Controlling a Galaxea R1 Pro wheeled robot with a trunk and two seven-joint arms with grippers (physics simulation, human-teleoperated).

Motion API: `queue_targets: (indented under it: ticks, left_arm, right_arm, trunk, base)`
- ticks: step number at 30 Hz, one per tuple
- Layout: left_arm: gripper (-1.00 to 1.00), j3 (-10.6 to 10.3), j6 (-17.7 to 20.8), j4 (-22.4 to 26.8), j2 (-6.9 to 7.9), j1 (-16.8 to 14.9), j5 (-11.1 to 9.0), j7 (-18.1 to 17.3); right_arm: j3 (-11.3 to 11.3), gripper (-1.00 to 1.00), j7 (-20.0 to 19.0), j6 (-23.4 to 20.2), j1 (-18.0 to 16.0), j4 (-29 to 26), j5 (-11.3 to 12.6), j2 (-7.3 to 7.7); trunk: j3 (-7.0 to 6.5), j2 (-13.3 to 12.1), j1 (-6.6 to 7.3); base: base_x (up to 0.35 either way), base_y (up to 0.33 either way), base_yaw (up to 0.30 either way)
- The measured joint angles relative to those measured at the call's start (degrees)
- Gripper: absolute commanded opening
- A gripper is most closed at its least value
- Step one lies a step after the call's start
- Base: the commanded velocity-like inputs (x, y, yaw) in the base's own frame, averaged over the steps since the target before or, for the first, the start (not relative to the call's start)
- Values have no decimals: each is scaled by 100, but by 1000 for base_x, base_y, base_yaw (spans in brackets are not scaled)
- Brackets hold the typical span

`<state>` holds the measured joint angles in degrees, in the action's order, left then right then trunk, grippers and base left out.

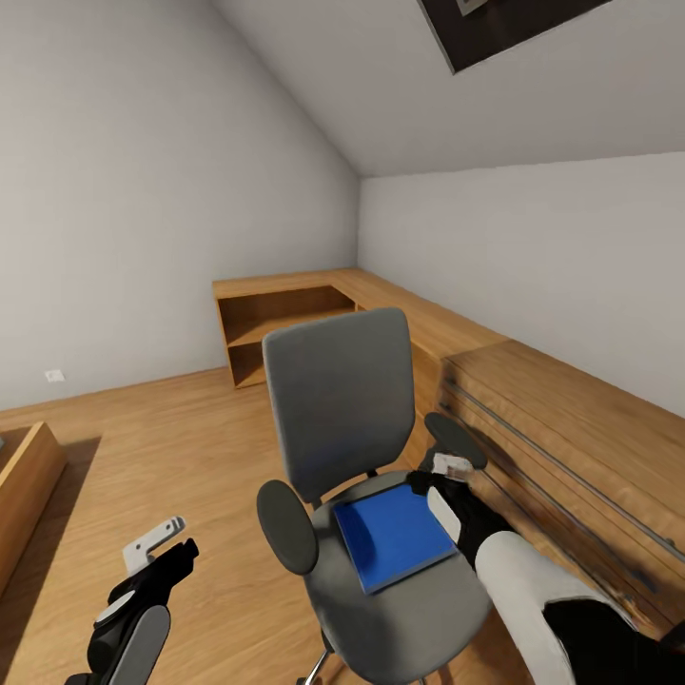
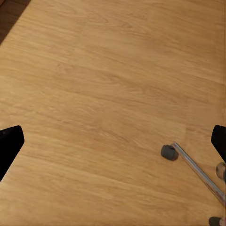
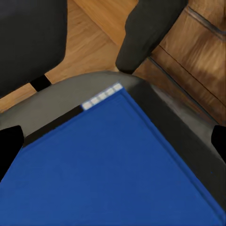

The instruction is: In the bedroom, organize the workspace by keeping the computer under the desk, ensuring the monitor is on the desk, placing the keyboard on the desk next to the monitor, placing the mouse on the desk next to the keyboard, moving the folder from the swivel chair onto the desk next to the mouse, stacking the notebook on top of the folder with the pen on top of the notebook, and positioning the swivel chair next to the desk.

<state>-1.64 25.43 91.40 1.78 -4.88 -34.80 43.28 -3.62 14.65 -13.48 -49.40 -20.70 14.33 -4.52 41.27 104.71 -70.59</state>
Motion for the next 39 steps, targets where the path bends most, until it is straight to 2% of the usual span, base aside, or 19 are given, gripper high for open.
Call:
queue_targets:
  ticks: [1,2,4,6,12,32,39]
  left_arm:
    - [100,0,0,1,-11,0,0,0]
    - [100,-2,0,1,-14,0,0,-2]
    - [100,-6,0,2,-16,0,1,-2]
    - [100,-12,0,2,-16,0,-1,-3]
    - [100,-205,0,-1,-13,0,-1,2]
    - [100,-210,9,-4,-12,0,0,18]
    - [100,-211,9,-30,-8,0,0,16]
  right_arm:
    - [2,100,10,303,-511,751,11,19]
    - [5,100,12,445,-677,956,25,22]
    - [11,100,14,545,-782,1105,45,4]
    - [14,100,15,570,-807,1154,57,-5]
    - [42,100,-47,623,-826,1202,185,-127]
    - [31,100,-64,646,-815,1221,185,-85]
    - [30,100,-64,646,-815,1224,185,-85]
  trunk:
    - [0,0,0]
    - [0,0,0]
    - [1,0,0]
    - [1,0,0]
    - [18,39,-22]
    - [377,841,-461]
    - [378,842,-462]
  base:
    - [0,0,0]
    - [0,0,0]
    - [0,0,0]
    - [0,0,0]
    - [0,0,0]
    - [0,0,0]
    - [0,0,0]
